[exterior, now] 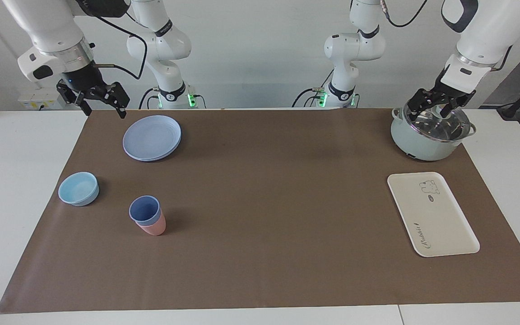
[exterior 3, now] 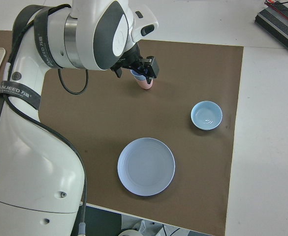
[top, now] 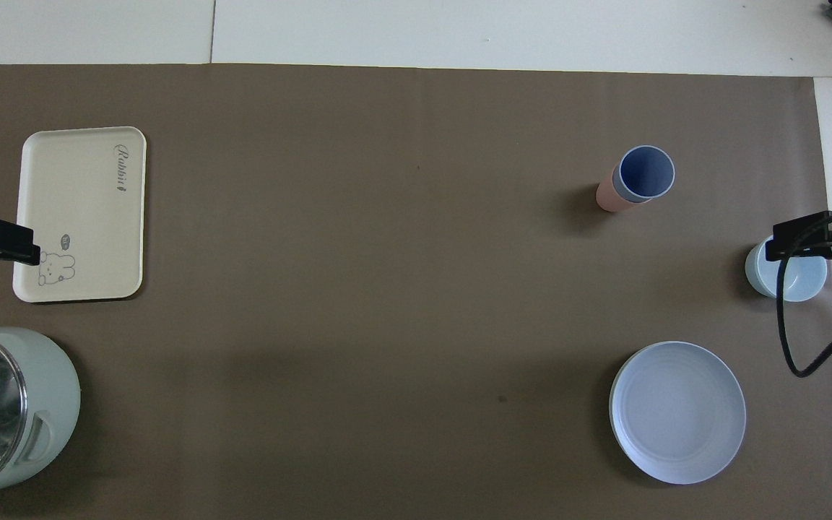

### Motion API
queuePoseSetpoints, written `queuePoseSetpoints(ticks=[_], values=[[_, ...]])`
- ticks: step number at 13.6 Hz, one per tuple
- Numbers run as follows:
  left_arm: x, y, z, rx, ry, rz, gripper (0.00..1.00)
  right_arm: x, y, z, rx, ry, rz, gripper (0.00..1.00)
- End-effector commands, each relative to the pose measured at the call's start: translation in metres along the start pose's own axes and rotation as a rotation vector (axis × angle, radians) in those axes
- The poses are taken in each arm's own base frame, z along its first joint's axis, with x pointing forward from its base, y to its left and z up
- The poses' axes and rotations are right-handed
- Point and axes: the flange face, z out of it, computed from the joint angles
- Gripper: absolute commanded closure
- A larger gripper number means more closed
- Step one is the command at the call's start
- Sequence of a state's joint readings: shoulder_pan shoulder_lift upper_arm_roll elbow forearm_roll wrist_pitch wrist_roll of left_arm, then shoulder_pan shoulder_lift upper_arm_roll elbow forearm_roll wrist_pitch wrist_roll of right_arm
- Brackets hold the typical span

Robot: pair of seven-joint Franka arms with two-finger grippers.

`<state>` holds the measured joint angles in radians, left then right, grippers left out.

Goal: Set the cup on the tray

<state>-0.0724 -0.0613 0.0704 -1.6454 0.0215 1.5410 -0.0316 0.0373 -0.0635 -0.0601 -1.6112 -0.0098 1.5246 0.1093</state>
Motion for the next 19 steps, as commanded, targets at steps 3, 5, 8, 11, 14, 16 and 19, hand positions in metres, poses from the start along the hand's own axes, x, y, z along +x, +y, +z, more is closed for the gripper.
queuePoseSetpoints(ticks=[3, 5, 8, 11, 14, 16, 19], values=[[-0.008, -0.002, -0.001, 0.017, -0.002, -0.008, 0.0, 0.001, -0.001, 0.0, 0.005, -0.002, 0.006, 0.0], [-0.008, -0.002, -0.001, 0.017, -0.002, -0.008, 0.0, 0.002, -0.001, 0.001, 0.007, 0.001, 0.007, 0.0], [-0.008, -0.002, -0.001, 0.017, -0.001, -0.008, 0.0, 0.009, 0.003, 0.012, 0.026, 0.063, -0.099, 0.0], [-0.008, -0.002, -0.001, 0.017, -0.001, -0.008, 0.0, 0.023, 0.004, 0.045, 0.017, 0.147, -0.291, 0.0], [-0.008, -0.002, -0.001, 0.017, -0.001, -0.008, 0.0, 0.044, 0.017, 0.087, 0.038, 0.242, -0.513, 0.0], [-0.008, -0.002, -0.001, 0.017, -0.001, -0.008, 0.0, 0.054, 0.038, 0.108, 0.088, 0.294, -0.641, 0.0], [-0.008, -0.002, -0.001, 0.017, -0.002, -0.008, 0.0, 0.071, 0.076, 0.148, 0.147, 0.362, -0.82, 0.0]])
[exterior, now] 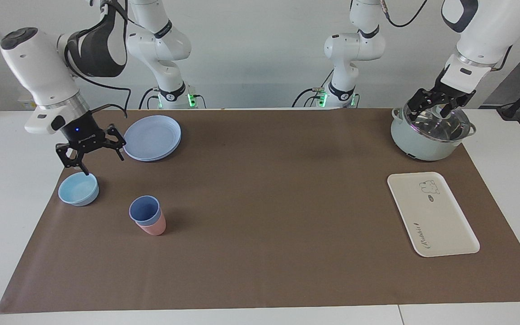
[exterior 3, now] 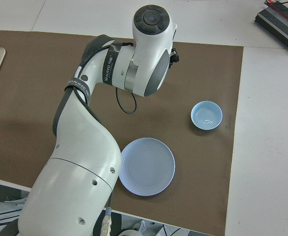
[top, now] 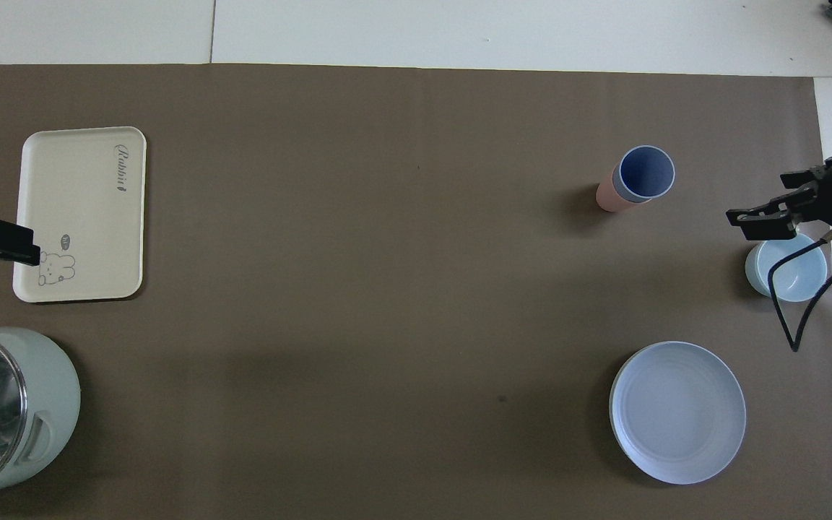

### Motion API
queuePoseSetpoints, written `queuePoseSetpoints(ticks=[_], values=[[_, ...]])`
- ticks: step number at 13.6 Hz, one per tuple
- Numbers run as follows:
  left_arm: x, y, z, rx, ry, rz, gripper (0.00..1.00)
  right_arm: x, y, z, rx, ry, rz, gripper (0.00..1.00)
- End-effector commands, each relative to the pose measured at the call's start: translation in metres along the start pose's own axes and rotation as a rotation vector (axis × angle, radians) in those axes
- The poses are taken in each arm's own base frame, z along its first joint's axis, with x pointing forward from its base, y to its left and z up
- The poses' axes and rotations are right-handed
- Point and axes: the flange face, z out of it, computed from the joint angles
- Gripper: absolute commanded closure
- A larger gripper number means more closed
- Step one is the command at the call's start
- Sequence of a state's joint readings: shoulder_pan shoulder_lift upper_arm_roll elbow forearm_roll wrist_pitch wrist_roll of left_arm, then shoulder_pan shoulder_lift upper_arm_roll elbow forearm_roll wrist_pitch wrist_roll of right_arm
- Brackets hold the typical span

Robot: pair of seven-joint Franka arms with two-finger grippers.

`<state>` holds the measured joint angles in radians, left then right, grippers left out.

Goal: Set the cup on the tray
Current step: 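Reach the right gripper toward the blue cup nested in the pink cup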

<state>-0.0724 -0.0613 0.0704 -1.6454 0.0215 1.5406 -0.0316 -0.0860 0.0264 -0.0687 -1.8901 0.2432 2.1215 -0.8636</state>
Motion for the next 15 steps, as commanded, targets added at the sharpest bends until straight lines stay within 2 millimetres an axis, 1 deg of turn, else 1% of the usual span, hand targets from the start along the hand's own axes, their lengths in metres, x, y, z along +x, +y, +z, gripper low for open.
queuePoseSetpoints(ticks=[1, 3, 5, 6, 8, 9, 10, 12, 13, 14, 15], values=[[-0.008, -0.002, -0.001, 0.017, 0.0, -0.008, 0.0, -0.021, 0.03, 0.031, 0.052, 0.111, -0.116, 0.0], [-0.008, -0.002, -0.001, 0.017, -0.002, -0.008, 0.0, -0.026, 0.046, 0.06, 0.067, 0.207, -0.197, 0.0], [-0.008, -0.002, -0.001, 0.017, -0.002, -0.008, 0.0, -0.036, 0.056, 0.093, 0.125, 0.307, -0.204, 0.0], [-0.008, -0.002, -0.001, 0.017, -0.002, -0.008, 0.0, -0.037, 0.058, 0.108, 0.146, 0.358, -0.213, 0.0], [-0.008, -0.001, -0.001, 0.017, -0.002, -0.006, 0.0, -0.038, 0.056, 0.123, 0.179, 0.41, -0.201, 0.0], [-0.008, -0.002, -0.001, 0.017, -0.002, -0.008, 0.0, -0.04, 0.056, 0.135, 0.192, 0.427, -0.214, 0.0], [-0.008, -0.002, -0.001, 0.017, -0.002, -0.008, 0.0, -0.043, 0.054, 0.141, 0.194, 0.454, -0.232, 0.0], [-0.008, -0.002, -0.001, 0.017, -0.003, -0.008, 0.0, -0.051, 0.048, 0.167, 0.232, 0.499, -0.251, 0.0], [-0.008, -0.002, -0.001, 0.017, 0.0, -0.008, 0.0, -0.056, 0.049, 0.18, 0.245, 0.536, -0.262, 0.0], [-0.008, -0.003, -0.001, 0.017, -0.002, -0.009, 0.0, -0.062, 0.043, 0.196, 0.278, 0.57, -0.24, 0.0], [-0.008, -0.002, -0.001, 0.017, -0.002, -0.008, 0.0, -0.062, 0.038, 0.204, 0.281, 0.602, -0.233, 0.0]])
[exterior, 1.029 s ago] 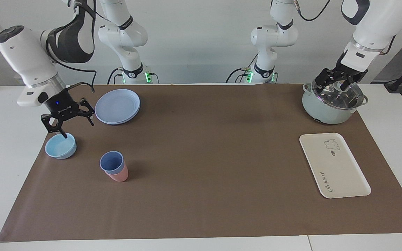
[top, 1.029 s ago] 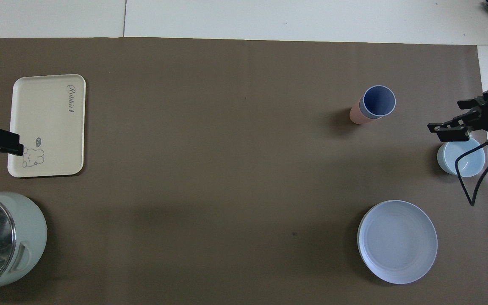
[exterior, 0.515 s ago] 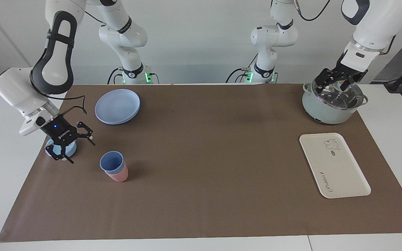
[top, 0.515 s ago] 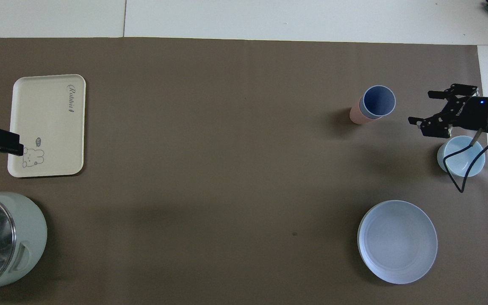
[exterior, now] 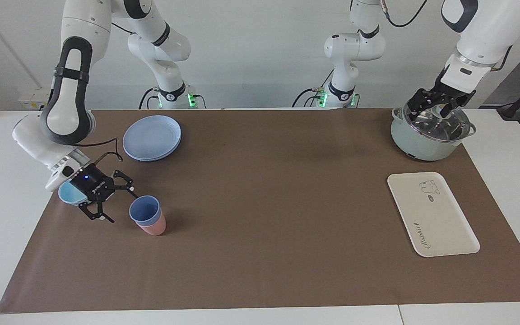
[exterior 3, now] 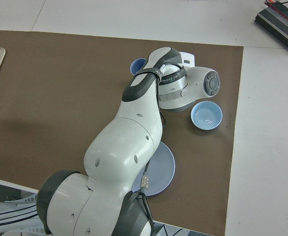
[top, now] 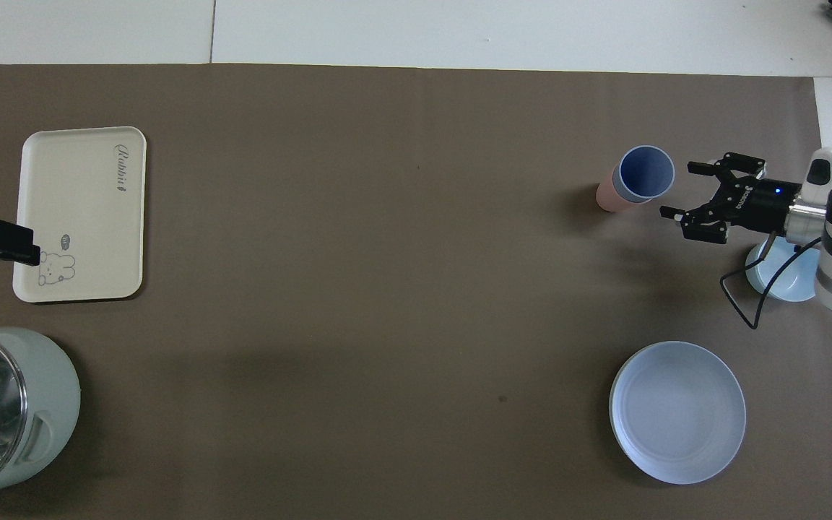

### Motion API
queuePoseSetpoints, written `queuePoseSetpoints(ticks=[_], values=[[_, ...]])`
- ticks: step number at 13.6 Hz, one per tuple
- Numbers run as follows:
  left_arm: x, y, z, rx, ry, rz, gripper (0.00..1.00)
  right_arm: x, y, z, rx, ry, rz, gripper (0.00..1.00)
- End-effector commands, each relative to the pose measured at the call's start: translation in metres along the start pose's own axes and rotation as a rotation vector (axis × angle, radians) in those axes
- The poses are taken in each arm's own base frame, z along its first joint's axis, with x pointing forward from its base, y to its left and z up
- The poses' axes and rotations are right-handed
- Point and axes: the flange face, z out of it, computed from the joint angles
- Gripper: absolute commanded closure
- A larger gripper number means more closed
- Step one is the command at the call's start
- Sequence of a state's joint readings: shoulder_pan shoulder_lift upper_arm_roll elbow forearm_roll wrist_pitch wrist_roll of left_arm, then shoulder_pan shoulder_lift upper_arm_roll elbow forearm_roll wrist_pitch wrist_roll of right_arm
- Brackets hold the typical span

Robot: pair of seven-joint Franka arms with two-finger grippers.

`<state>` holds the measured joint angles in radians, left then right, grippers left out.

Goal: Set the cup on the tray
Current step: 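Reach the right gripper toward the blue cup nested in the pink cup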

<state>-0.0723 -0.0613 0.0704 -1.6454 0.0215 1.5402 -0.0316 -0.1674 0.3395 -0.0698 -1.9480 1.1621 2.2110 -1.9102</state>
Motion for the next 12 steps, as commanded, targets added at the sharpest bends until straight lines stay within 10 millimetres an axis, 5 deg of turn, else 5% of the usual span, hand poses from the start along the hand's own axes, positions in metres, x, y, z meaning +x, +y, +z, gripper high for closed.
queuePoseSetpoints(ticks=[1, 8, 12], values=[[-0.008, -0.002, -0.001, 0.017, -0.002, -0.008, 0.0, -0.017, -0.007, 0.02, 0.018, 0.078, 0.006, 0.0], [-0.008, -0.002, -0.001, 0.017, -0.002, -0.008, 0.0, -0.009, -0.019, 0.054, -0.004, 0.177, 0.018, 0.0], [-0.007, -0.001, -0.001, 0.017, 0.006, -0.004, 0.0, -0.01, -0.018, 0.054, -0.032, 0.185, 0.014, 0.0]])
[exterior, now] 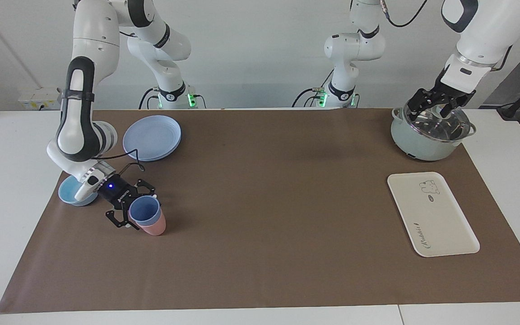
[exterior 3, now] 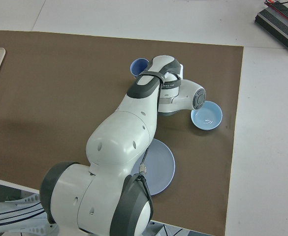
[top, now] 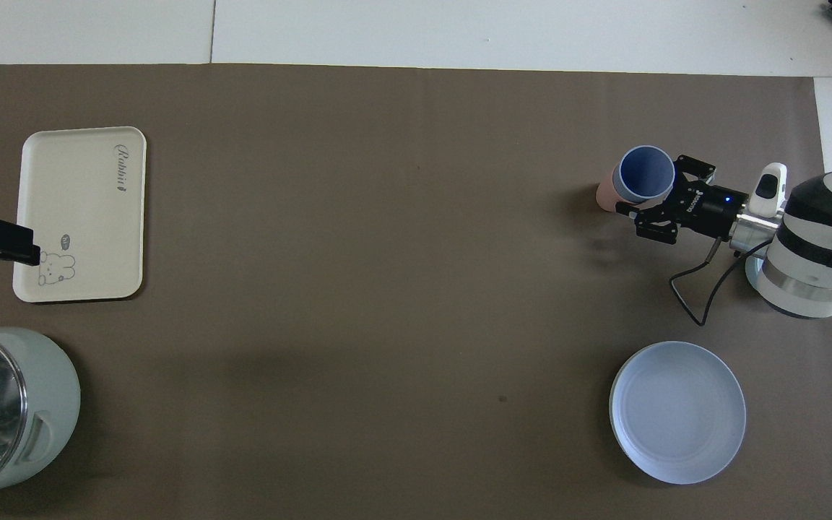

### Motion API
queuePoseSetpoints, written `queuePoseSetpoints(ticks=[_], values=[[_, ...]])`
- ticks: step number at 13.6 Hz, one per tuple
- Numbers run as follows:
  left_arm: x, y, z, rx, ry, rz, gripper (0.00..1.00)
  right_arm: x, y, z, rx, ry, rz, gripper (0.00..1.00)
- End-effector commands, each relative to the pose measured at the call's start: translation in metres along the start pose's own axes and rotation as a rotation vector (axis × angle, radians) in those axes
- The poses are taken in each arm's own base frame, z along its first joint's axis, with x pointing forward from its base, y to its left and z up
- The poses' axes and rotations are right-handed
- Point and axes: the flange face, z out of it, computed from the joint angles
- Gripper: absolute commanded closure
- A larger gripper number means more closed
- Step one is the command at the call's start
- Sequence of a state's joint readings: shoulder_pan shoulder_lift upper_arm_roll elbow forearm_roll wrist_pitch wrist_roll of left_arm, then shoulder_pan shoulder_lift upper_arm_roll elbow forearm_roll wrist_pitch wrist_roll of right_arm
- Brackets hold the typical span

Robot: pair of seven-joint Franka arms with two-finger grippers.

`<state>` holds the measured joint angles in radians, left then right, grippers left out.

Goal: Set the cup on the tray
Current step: 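Grasp the blue cup with the right gripper and lift it out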

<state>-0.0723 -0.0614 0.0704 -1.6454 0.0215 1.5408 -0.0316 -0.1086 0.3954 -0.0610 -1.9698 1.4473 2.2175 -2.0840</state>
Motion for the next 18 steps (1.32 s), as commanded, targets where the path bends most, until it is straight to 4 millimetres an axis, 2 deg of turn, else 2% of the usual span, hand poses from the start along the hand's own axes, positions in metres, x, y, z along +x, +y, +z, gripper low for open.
queuePoseSetpoints(ticks=[1, 3, 5, 6, 7, 8, 9, 11, 12, 14, 15, 17, 18], values=[[-0.008, 0.004, -0.001, 0.018, 0.0, 0.009, 0.0, -0.005, 0.0, 0.001, -0.028, 0.027, -0.001, 0.0], [-0.008, 0.005, 0.0, 0.018, -0.003, 0.009, 0.0, -0.014, 0.001, 0.006, -0.038, 0.043, -0.003, 0.0], [-0.008, -0.001, 0.0, 0.017, -0.004, -0.006, 0.0, -0.01, -0.002, 0.011, -0.034, 0.051, -0.004, 0.0], [-0.008, 0.0, -0.001, 0.017, -0.004, -0.006, 0.0, -0.009, -0.002, 0.012, -0.034, 0.051, -0.004, 0.05], [-0.008, 0.001, -0.001, 0.018, -0.004, -0.003, 0.0, -0.008, -0.002, 0.012, -0.035, 0.051, -0.007, 0.2], [-0.008, 0.004, -0.001, 0.018, -0.002, 0.003, 0.0, -0.008, -0.002, 0.012, -0.035, 0.051, -0.007, 0.56], [-0.008, 0.005, -0.001, 0.018, 0.004, 0.003, 0.0, -0.007, -0.003, 0.013, -0.034, 0.051, -0.004, 1.0], [-0.006, 0.009, -0.002, 0.018, 0.011, 0.019, 0.0, -0.002, -0.004, 0.016, -0.031, 0.052, 0.016, 1.0], [-0.007, 0.01, -0.001, 0.018, 0.011, 0.025, 0.0, 0.008, -0.007, 0.017, -0.044, 0.043, 0.014, 1.0], [-0.003, 0.011, -0.002, 0.013, 0.033, 0.03, 0.0, 0.051, -0.018, 0.01, -0.086, 0.028, 0.006, 1.0], [-0.002, 0.015, -0.003, -0.004, 0.048, 0.033, 0.0, 0.072, -0.028, 0.013, -0.085, 0.011, 0.018, 1.0], [-0.001, 0.019, -0.003, -0.116, 0.051, 0.019, 0.0, 0.111, -0.043, 0.005, -0.107, -0.056, 0.016, 1.0], [0.001, 0.022, -0.004, -0.174, 0.062, 0.011, 0.0, 0.128, -0.053, 0.006, -0.09, -0.093, 0.018, 1.0]])
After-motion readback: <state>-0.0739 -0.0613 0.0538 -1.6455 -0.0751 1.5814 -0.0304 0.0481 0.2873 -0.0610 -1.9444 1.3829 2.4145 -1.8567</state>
